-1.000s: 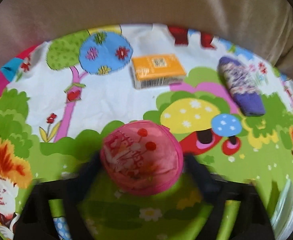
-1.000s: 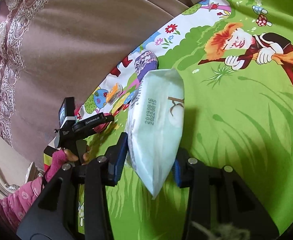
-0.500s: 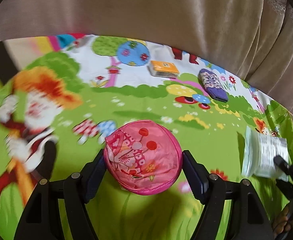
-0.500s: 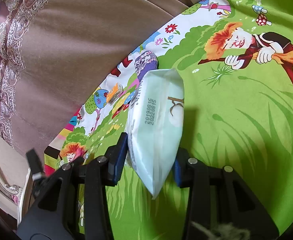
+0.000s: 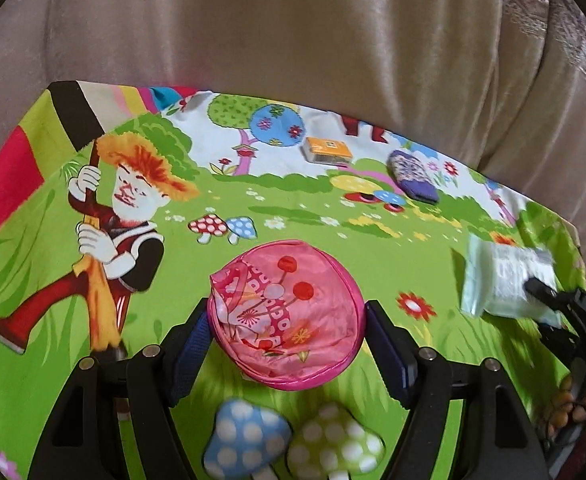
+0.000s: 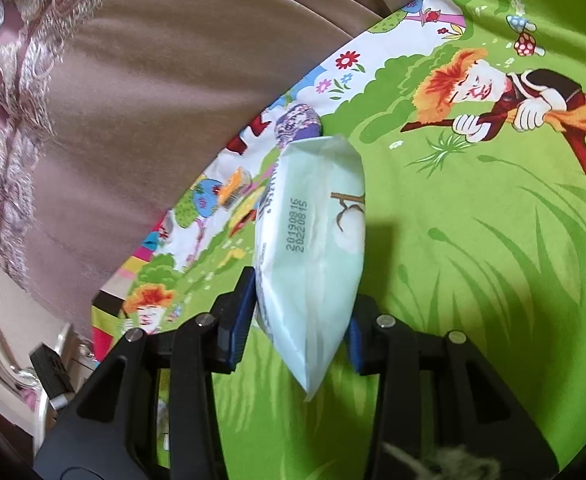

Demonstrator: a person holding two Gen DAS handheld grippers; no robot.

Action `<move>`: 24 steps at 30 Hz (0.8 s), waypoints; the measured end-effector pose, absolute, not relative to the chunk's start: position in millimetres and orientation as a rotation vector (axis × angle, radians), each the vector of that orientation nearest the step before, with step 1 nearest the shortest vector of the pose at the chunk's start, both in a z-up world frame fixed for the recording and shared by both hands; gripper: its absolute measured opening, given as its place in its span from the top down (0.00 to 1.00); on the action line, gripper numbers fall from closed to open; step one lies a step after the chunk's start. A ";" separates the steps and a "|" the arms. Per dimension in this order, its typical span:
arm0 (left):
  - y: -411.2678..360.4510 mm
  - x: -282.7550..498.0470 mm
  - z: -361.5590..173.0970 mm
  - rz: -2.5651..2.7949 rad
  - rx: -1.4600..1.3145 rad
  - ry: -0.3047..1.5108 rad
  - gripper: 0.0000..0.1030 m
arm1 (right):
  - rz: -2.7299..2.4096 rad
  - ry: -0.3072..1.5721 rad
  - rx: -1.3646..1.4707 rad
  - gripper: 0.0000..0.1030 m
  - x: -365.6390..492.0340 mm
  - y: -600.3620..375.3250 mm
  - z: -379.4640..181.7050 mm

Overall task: Organize soft objects
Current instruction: 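Carry the pink pouch and wipes packet to the white bin and open both tools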

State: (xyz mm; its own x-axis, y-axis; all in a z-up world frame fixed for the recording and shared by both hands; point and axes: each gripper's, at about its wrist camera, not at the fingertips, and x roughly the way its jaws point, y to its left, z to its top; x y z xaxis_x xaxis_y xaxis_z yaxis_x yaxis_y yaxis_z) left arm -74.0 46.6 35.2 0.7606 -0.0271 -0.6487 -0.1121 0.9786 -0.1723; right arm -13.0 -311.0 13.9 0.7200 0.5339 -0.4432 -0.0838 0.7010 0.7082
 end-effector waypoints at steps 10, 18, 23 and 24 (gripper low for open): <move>37.0 -133.3 37.5 -0.037 -0.112 0.739 0.28 | 0.376 0.584 0.911 0.59 -76.7 -332.3 27.6; 25.0 -151.4 50.3 -0.068 -0.095 0.718 0.28 | 0.435 0.615 0.779 0.60 -114.9 -320.9 59.0; 9.4 -157.7 65.6 -0.088 -0.049 0.688 0.28 | 0.475 0.624 0.732 0.60 -131.5 -312.4 75.4; 6.3 -159.4 67.6 -0.092 -0.041 0.685 0.28 | 0.483 0.622 0.727 0.60 -134.3 -311.4 77.8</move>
State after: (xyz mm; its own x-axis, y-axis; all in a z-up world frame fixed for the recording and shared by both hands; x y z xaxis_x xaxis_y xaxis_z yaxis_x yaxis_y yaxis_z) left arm -159.4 6.3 67.6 0.7705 -0.0984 -0.6299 0.0713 0.9951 -0.0682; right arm -134.3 -311.4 77.8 0.7185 0.6010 -0.3501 -0.1903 0.6540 0.7322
